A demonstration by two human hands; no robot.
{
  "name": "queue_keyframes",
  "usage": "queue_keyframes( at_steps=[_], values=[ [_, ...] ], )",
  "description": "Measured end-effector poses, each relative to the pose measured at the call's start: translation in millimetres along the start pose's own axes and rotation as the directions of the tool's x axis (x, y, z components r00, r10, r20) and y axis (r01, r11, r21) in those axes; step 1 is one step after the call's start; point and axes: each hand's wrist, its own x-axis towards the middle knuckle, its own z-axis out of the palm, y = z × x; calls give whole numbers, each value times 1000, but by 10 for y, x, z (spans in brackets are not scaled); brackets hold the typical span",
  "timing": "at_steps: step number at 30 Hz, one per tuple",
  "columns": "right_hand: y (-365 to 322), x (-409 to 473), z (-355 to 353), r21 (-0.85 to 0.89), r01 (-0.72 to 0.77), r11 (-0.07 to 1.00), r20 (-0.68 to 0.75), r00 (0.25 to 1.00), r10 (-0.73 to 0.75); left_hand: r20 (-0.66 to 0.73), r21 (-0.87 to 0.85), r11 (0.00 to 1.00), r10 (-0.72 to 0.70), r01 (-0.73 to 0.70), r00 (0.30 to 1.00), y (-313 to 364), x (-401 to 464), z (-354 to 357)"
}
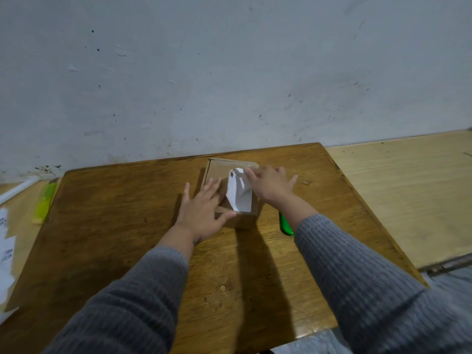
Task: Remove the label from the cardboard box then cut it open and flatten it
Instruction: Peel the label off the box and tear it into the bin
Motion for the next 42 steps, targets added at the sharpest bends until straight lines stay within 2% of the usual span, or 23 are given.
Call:
queue_keyframes(
  at_steps=[5,10,14,19,22,28,32,35,38,40,42],
  values=[
    [-116,7,34,106,-54,993,-101,993,65,-10,-59,997,-51,50,999,-24,-1,-19],
    [-101,46,10,184,-50,982,-126,989,74,28,-22,1000,-13,13,1000,-45,25,-34],
    [-51,67,26,315,-13,949,-98,994,46,20,26,1000,-1,1,1000,-117,58,-76],
    [4,125,114,309,38,950,-101,995,-7,1,52,999,17,-17,1000,-46,82,10],
    [73,147,142,273,51,961,-123,992,-18,-5,5,1000,6,-6,1000,-46,98,10],
    [315,199,20,343,-24,939,-147,986,79,-3,-7,1000,1,-1,1000,-54,94,17],
    [456,180,-120,355,14,935,-146,988,41,3,7,1000,-8,8,1000,-48,98,24],
    [420,105,-186,256,46,966,-140,990,-10,21,-65,997,-41,42,999,51,116,-50],
    [410,19,-233,192,53,980,-131,991,-28,-139,-296,954,-98,53,985,285,202,-189],
    [456,-33,-244,161,74,984,-131,990,-53,-271,-390,921,-96,-17,958,470,305,-287],
    [537,-99,-257,129,109,986,-134,987,-91,-336,-435,896,-66,-92,940,643,406,-341]
  ],
)
